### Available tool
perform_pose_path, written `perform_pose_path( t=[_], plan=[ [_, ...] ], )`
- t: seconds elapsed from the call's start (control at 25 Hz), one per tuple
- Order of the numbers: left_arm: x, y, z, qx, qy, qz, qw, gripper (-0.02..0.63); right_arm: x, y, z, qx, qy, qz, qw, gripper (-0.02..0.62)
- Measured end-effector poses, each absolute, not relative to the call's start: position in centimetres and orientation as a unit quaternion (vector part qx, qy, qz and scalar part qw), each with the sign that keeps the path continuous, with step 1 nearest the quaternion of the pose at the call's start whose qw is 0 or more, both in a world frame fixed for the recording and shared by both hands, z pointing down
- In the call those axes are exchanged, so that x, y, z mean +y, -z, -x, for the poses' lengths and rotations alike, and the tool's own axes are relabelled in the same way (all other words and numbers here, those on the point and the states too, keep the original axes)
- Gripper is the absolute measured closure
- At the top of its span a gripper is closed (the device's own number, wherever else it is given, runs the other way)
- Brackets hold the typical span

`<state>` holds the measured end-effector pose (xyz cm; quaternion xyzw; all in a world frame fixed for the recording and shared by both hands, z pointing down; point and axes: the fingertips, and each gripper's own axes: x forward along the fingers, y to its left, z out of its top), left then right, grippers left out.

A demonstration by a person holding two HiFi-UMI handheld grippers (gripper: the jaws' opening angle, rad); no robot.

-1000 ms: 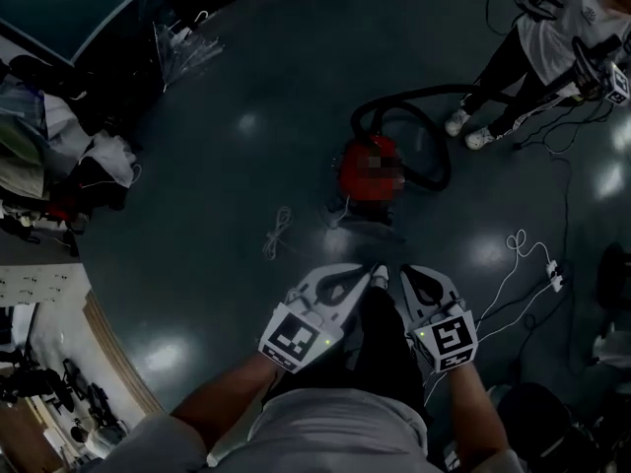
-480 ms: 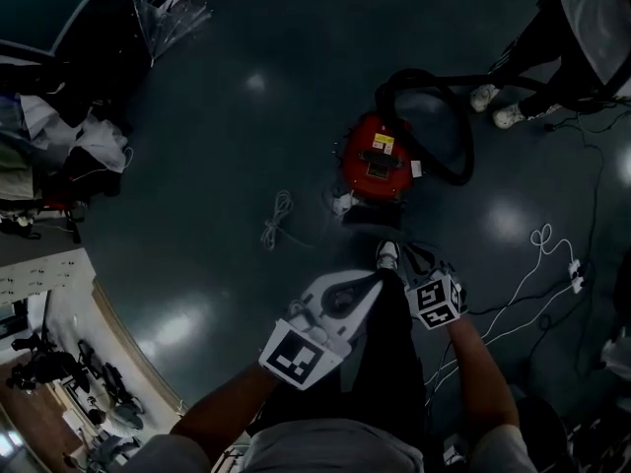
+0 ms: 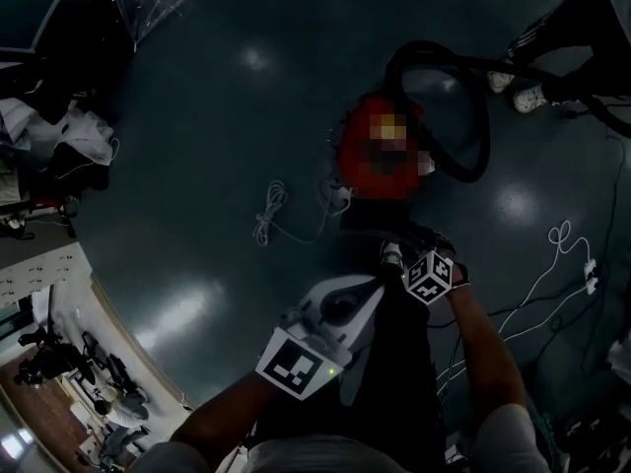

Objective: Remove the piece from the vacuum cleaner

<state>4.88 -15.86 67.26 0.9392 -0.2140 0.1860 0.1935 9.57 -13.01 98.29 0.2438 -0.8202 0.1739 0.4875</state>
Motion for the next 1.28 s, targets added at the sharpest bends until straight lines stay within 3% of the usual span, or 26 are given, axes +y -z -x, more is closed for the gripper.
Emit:
perform_pose_path(
  t=[0.28,0.36,0.56,0.92,1.28],
  plan=[
    [-16.5,-70.3,-4.0,-0.219,-0.194,-0.935,0.203,0.6,-12.7,-103.3,-9.1,-0.806,-0.129,-0.205,0.541,0.469],
    [-16.6,-70.7,-3.7,-0.222,-0.195,-0.933,0.205,0.6,-12.5,-103.8,-9.0,-0.803,-0.111,-0.2,0.55,0.503],
    [-16.3,-71.0,-3.0,-0.225,-0.196,-0.931,0.212,0.6,-11.7,-103.7,-8.6,-0.805,-0.095,-0.181,0.556,0.548],
    [-15.4,-71.0,-1.8,-0.231,-0.192,-0.927,0.224,0.6,-9.1,-103.6,-7.2,-0.807,-0.106,-0.142,0.563,0.554],
    [-14.1,-66.2,-0.8,-0.231,-0.181,-0.932,0.213,0.6,-7.9,-94.4,-6.2,-0.816,-0.153,-0.187,0.525,0.554]
  ],
)
